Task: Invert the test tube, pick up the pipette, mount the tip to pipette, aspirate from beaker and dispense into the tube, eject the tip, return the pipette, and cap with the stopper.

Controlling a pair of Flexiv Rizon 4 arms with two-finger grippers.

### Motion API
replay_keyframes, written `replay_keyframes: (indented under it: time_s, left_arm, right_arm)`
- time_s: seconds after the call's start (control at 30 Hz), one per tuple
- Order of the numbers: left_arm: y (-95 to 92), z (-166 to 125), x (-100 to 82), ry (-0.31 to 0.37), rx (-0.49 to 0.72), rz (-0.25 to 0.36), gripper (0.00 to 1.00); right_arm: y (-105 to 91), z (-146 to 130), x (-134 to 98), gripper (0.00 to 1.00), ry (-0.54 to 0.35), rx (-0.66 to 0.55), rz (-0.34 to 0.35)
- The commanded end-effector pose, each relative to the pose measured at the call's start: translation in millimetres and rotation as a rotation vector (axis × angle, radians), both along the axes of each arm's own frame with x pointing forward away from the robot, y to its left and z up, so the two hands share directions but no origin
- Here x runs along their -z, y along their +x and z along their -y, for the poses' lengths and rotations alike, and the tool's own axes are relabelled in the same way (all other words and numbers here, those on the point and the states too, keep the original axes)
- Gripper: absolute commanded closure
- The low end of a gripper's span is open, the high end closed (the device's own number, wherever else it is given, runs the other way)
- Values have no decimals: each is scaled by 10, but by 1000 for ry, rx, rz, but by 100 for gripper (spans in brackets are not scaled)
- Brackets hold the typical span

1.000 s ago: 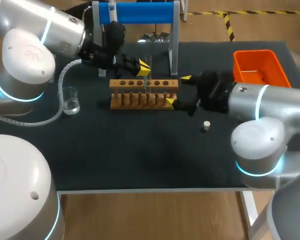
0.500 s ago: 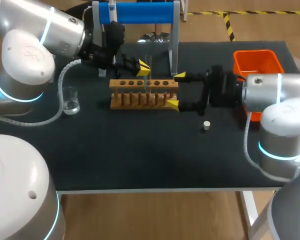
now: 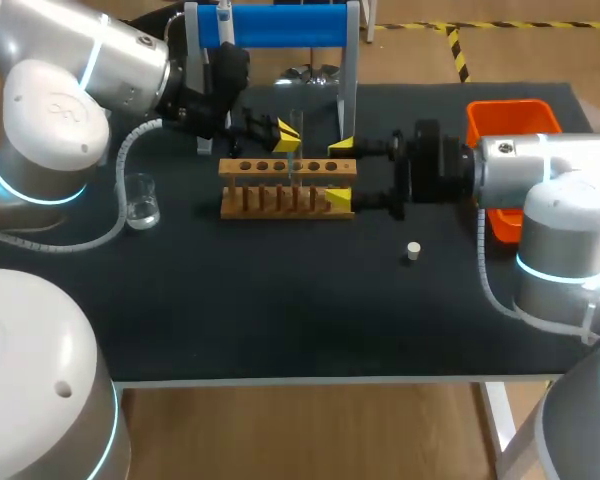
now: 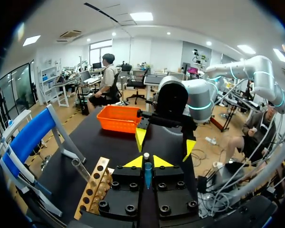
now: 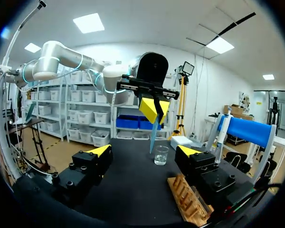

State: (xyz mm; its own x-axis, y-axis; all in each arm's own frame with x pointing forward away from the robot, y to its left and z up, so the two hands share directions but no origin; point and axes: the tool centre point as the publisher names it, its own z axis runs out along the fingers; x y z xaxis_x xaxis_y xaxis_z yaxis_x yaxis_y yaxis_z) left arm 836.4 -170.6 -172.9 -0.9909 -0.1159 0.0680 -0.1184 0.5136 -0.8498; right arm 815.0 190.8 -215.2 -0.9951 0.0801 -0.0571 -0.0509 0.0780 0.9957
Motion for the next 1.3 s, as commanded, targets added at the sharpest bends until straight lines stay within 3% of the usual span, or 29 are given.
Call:
replay_keyframes:
  time_s: [0.03,0.1,0.17,0.6,1.3]
  left_arm:
    - [8,0,-7,3,1,-3,100]
    - [8,0,-7,3,1,-3,100]
    - [8,0,-7,3,1,-3,100]
    - [8,0,-7,3,1,-3,100]
    - [8,0,-7,3,1,-3,100]
  right_arm:
    - [98,-123,3,36,12,-47,-16]
    - [109,-178,-10,47,21,-60,-24]
    - [119,-220,-17,50,27,-71,-31]
    - [221,-408,-10,55,40,-95,-46]
    - [355,-606,-30,55,58,-136,-57]
